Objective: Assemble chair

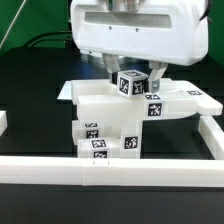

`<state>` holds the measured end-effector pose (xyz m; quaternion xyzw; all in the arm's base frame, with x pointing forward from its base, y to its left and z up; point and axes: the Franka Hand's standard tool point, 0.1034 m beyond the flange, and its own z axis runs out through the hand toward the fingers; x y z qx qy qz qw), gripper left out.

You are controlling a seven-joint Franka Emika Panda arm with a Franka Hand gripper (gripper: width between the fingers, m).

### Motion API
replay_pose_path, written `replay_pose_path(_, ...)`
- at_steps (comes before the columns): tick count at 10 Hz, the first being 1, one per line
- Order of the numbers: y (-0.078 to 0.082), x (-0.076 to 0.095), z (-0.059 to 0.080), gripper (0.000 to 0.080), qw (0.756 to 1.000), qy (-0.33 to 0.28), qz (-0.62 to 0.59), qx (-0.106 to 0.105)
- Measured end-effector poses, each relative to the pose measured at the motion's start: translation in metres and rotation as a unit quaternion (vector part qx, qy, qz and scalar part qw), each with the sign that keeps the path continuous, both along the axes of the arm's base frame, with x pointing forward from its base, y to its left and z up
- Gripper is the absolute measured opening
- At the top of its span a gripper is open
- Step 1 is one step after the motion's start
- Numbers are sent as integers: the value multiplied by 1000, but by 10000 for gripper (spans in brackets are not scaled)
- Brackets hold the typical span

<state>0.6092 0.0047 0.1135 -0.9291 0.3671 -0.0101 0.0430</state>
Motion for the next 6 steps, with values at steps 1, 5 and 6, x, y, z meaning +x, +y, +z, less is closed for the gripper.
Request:
replay_pose_path(1,0,0,0,619,999,-4,53,-4)
replay_pose_path(5,-3,0,-1,648,967,-12,254,-26)
replay_pose_path(6,-3,2,-1,649,954,-14,298,-30)
